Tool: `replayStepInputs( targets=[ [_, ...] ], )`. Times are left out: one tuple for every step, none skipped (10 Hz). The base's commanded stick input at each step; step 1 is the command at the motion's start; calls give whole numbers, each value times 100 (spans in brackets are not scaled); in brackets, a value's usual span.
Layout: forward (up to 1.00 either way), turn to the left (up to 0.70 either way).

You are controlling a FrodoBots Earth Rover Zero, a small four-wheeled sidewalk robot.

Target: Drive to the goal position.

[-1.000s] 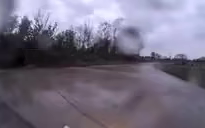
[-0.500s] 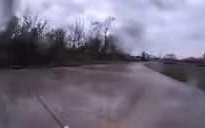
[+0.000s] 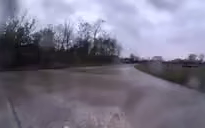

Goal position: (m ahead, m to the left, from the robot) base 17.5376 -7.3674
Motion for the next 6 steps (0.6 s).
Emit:
replayStepInputs(
  targets=[
    [70, 0],
    [70, 0],
    [70, 0],
    [16, 0],
    [70, 0],
    [70, 0]
  ],
)
